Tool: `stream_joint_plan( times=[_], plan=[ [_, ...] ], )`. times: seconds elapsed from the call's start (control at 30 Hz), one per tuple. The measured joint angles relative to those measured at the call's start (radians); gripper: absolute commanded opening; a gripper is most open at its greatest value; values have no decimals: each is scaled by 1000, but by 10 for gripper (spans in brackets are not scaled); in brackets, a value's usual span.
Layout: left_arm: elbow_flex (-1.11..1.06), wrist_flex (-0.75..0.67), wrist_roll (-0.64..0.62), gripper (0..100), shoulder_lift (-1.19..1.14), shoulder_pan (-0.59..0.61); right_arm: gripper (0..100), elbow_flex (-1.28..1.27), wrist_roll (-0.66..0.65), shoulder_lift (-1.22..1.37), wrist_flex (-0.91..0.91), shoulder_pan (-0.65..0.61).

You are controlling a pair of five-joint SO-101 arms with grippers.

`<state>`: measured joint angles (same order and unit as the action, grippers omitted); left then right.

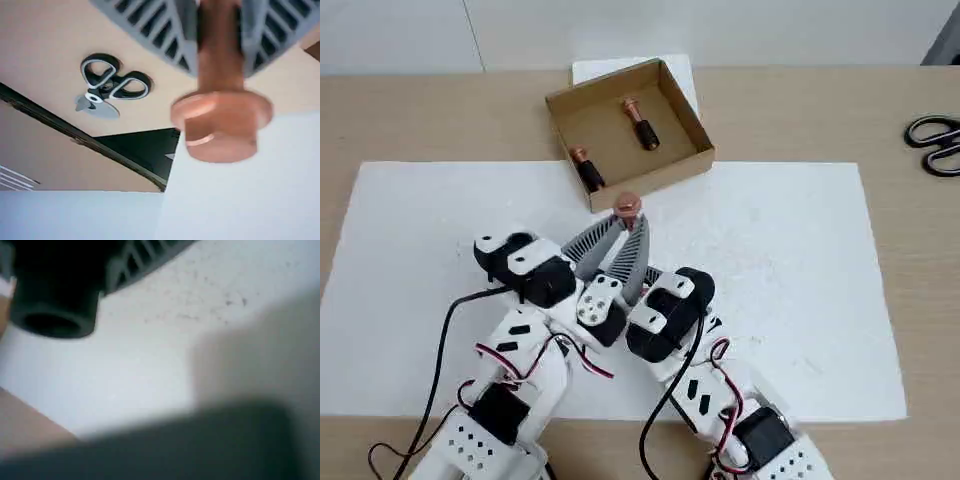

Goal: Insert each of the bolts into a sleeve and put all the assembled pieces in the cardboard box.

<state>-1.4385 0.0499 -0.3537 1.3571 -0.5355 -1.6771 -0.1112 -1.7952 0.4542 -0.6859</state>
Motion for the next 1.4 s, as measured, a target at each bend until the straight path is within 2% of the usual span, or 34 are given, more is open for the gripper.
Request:
stream_joint_plan(
  times=[0.1, 0.37, 0.67, 0.8, 1.07, 1.4],
  plan=[
    [0, 0, 0, 6, 0, -2, 5, 0, 0, 0, -6, 6],
    [46, 0, 0, 6, 3, 87, 5, 0, 3, 0, 35, 169],
    [54, 0, 0, 6, 6, 87, 5, 0, 3, 0, 38, 140],
    [54, 0, 0, 6, 75, 106, 5, 0, 3, 0, 46, 140],
    [-18, 60, 0, 6, 295, 104, 5, 0, -124, 0, 181, 140],
    [-101, 64, 0, 6, 374, 106, 5, 0, -92, 0, -57, 140]
  ],
)
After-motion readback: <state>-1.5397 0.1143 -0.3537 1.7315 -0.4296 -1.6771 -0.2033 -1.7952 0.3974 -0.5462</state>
